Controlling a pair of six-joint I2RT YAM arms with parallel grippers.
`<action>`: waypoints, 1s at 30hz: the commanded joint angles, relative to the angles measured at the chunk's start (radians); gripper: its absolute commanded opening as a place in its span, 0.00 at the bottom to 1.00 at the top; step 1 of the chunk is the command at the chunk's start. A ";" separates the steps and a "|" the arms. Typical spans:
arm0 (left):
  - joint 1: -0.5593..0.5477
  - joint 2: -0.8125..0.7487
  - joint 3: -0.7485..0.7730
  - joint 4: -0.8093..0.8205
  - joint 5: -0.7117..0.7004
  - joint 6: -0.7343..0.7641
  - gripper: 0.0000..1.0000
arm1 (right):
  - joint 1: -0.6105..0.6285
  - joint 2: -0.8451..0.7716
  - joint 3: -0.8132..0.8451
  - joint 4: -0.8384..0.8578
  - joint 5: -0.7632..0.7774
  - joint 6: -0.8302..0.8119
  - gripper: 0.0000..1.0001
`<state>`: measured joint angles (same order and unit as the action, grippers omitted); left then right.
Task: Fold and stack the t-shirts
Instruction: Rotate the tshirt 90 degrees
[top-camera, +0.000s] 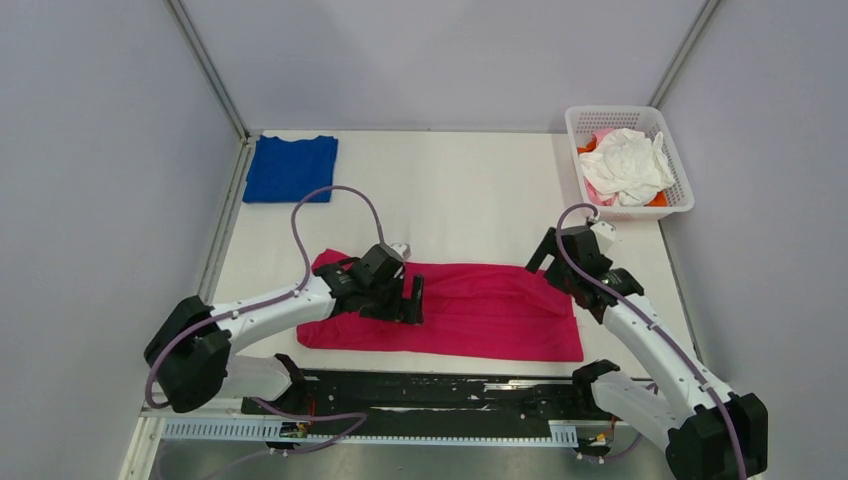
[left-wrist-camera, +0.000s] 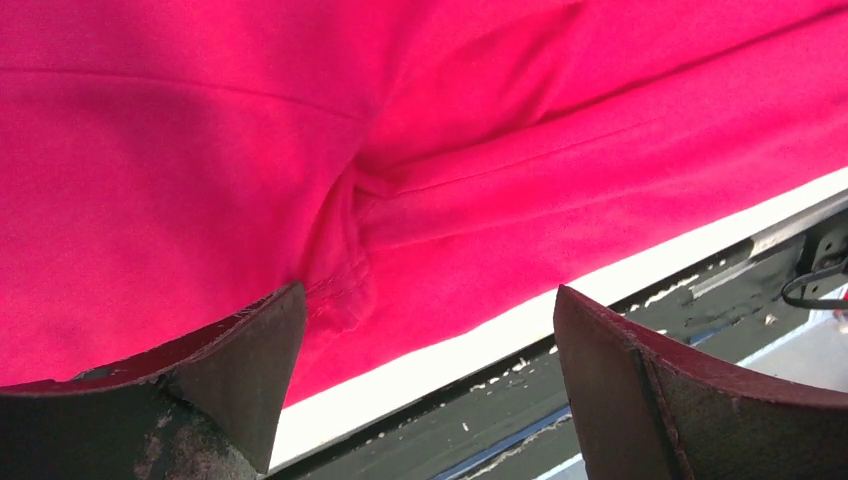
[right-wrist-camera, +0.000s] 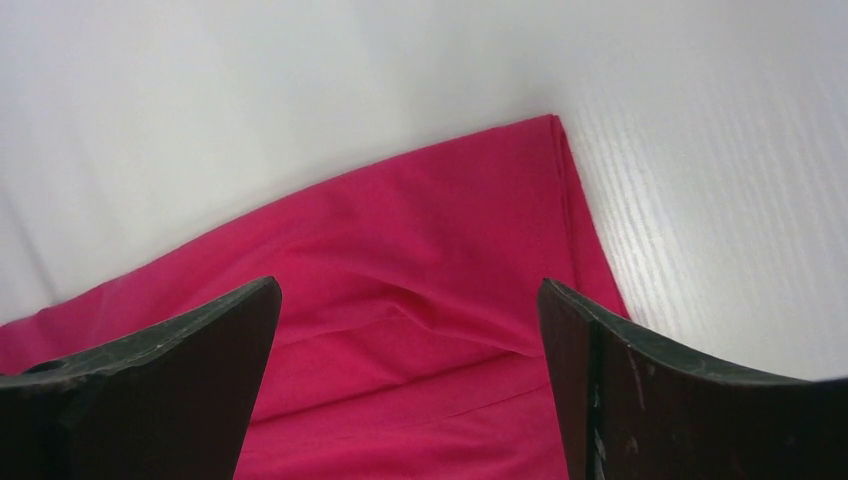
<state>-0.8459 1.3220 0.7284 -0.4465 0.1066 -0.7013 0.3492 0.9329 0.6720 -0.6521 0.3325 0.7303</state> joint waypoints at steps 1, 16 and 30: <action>0.003 -0.168 0.053 -0.070 -0.196 -0.059 1.00 | -0.005 0.038 -0.006 0.131 -0.127 -0.055 1.00; 0.372 -0.169 -0.217 0.219 -0.100 -0.318 1.00 | -0.009 0.325 -0.013 0.305 -0.376 -0.105 1.00; 0.573 0.614 0.408 0.320 -0.015 -0.398 1.00 | -0.005 0.446 -0.051 0.314 -0.582 -0.165 1.00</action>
<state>-0.2878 1.7088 0.9489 -0.1398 0.1310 -1.0805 0.3374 1.3472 0.6498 -0.3527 -0.1101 0.5987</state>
